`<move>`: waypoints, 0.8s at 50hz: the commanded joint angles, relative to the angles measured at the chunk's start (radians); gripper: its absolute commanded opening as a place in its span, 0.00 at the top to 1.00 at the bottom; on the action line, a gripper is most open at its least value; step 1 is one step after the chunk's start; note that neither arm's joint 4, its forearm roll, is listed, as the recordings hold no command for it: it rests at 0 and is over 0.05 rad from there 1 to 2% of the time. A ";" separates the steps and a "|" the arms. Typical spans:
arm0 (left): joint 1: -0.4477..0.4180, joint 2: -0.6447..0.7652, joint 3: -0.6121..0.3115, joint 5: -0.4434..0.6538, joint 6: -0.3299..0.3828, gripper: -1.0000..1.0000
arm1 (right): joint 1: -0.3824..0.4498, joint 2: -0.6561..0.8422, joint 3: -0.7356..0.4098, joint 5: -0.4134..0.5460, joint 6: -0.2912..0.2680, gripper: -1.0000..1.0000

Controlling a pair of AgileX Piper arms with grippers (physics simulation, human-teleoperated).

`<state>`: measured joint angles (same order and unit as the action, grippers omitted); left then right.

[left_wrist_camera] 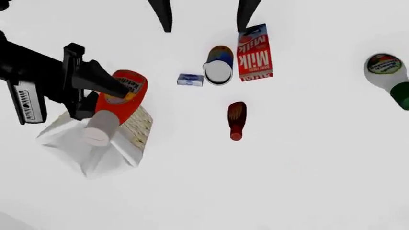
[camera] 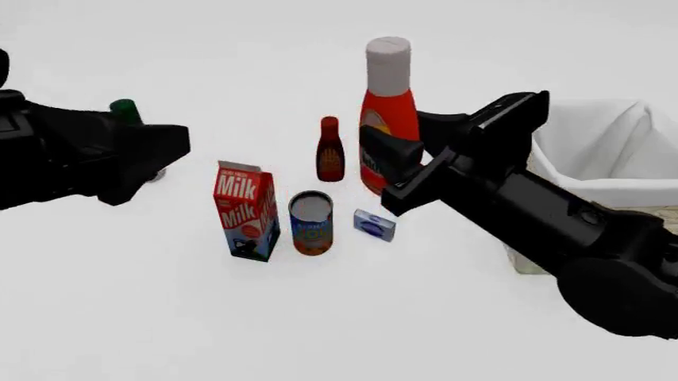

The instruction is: Pick the ketchup and place it in the basket.

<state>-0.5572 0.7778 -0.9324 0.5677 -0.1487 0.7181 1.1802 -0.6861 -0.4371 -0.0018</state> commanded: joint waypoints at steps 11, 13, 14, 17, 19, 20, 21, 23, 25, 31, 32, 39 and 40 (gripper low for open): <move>0.238 -0.188 0.299 -0.301 -0.040 0.00 | -0.165 0.007 -0.027 -0.028 0.029 1.00; 0.236 -0.204 0.310 -0.313 -0.043 0.00 | -0.168 0.006 -0.028 -0.028 0.028 1.00; 0.271 -0.217 0.327 -0.330 0.010 0.00 | -0.174 0.004 -0.031 -0.027 0.031 1.00; 0.327 -0.252 0.378 -0.384 0.057 0.00 | -0.197 0.008 -0.036 -0.028 0.035 1.00; 0.345 -0.266 0.414 -0.413 0.038 0.00 | -0.210 0.010 -0.039 -0.028 0.033 1.00; 0.370 -0.294 0.430 -0.426 0.047 0.00 | -0.217 0.010 -0.040 -0.027 0.037 1.00; 0.365 -0.307 0.440 -0.433 0.058 0.00 | -0.223 0.011 -0.041 -0.027 0.032 1.00; 0.398 -0.332 0.468 -0.452 0.039 0.00 | -0.238 0.010 -0.045 -0.027 0.040 1.00; 0.401 -0.359 0.479 -0.458 0.051 0.00 | -0.250 0.009 -0.050 -0.026 0.041 1.00; 0.463 -0.484 0.545 -0.490 0.143 0.00 | -0.268 0.007 -0.058 -0.020 0.035 1.00; 0.464 -0.483 0.552 -0.493 0.103 0.00 | -0.274 0.007 -0.061 -0.019 0.036 1.00; 0.520 -0.581 0.637 -0.533 0.173 0.00 | -0.303 0.004 -0.073 -0.011 0.038 1.00; 0.520 -0.581 0.637 -0.533 0.173 0.00 | -0.303 0.004 -0.073 -0.011 0.038 1.00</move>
<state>-0.1112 0.3151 -0.3940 0.0919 -0.0358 0.4540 1.1894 -0.7404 -0.4533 0.0183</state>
